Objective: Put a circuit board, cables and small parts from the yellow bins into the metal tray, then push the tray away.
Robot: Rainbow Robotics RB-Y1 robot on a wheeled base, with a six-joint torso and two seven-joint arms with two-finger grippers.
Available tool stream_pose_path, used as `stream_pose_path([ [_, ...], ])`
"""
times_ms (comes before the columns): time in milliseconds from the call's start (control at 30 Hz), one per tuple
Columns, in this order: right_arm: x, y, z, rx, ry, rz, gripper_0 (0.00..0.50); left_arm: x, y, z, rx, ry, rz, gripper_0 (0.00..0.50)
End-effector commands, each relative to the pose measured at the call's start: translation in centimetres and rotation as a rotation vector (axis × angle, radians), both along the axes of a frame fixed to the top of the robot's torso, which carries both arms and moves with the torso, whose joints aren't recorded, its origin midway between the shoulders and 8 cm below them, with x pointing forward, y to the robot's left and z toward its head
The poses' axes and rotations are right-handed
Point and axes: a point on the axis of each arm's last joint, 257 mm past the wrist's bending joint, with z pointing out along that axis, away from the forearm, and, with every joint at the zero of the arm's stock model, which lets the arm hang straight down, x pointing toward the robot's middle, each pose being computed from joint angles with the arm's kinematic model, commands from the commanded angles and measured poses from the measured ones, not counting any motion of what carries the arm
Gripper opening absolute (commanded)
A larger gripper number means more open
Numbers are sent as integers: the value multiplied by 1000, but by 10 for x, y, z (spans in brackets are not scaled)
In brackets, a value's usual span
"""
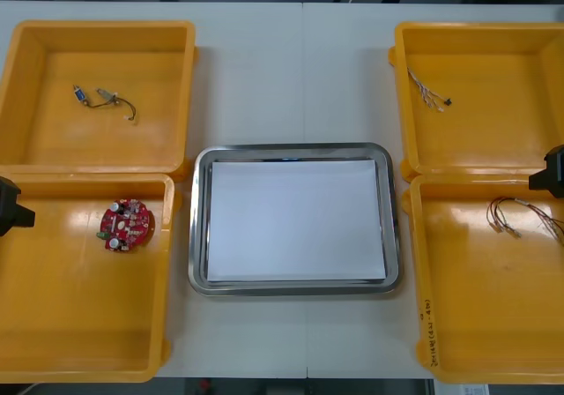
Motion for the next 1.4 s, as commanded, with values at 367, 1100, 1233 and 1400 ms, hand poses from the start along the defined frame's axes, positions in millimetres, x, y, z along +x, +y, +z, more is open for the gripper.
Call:
stream_pose_path([
  [367,-3,-17,11,-37,-16,-4,500,-4,15,11,81,-15,-45,500],
  [1100,-3,-17,11,-37,-16,-4,500,-4,15,11,81,-15,-45,500],
  [1233,-3,-17,11,-37,-16,-4,500,-4,15,11,81,-15,-45,500],
  [1400,-3,-17,11,-37,-16,-4,500,-4,15,11,81,-15,-45,500],
])
